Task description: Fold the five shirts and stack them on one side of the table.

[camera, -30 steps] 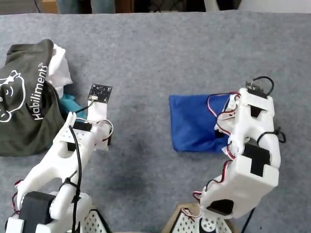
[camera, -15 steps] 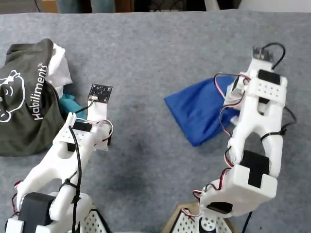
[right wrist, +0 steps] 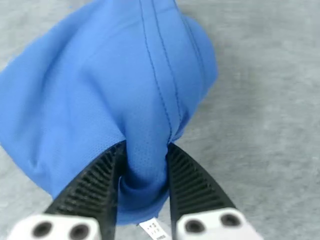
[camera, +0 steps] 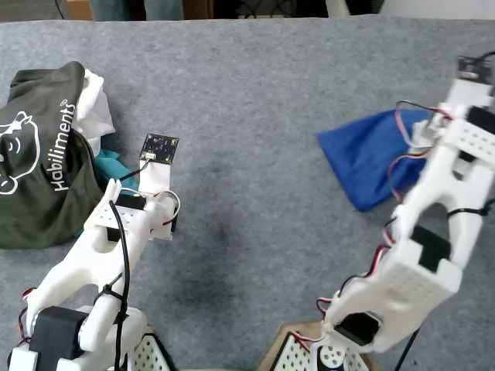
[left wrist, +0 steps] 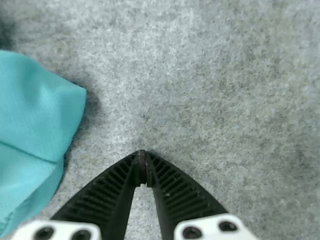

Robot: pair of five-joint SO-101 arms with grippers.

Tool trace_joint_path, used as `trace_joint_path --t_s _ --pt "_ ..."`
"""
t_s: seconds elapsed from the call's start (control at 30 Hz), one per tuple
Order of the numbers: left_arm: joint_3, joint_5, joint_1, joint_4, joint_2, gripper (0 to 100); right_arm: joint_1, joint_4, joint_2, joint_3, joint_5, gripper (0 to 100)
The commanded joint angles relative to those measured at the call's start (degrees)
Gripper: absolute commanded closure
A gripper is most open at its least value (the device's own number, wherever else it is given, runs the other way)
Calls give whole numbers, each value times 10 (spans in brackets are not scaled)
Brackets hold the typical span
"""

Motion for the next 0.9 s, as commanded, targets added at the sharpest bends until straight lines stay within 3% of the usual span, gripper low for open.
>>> trace_joint_path --t_s 0.0,0.4,0.47,0.67,0.77,0.87 --pt "-3 5 -6 -8 -19 971 29 -8 29 -68 11 984" --pt "-14 4 -6 6 -23 970 33 8 99 -123 16 976" --pt "-58 3 -6 78 -26 970 33 31 99 -136 15 906" --pt "-322 -16 -91 345 -25 968 31 121 99 -213 37 514" --pt "-490 -61 -175 457 -22 897 21 192 101 -271 56 518" --pt "-625 -65 -271 522 -22 802 11 241 101 -319 56 597"
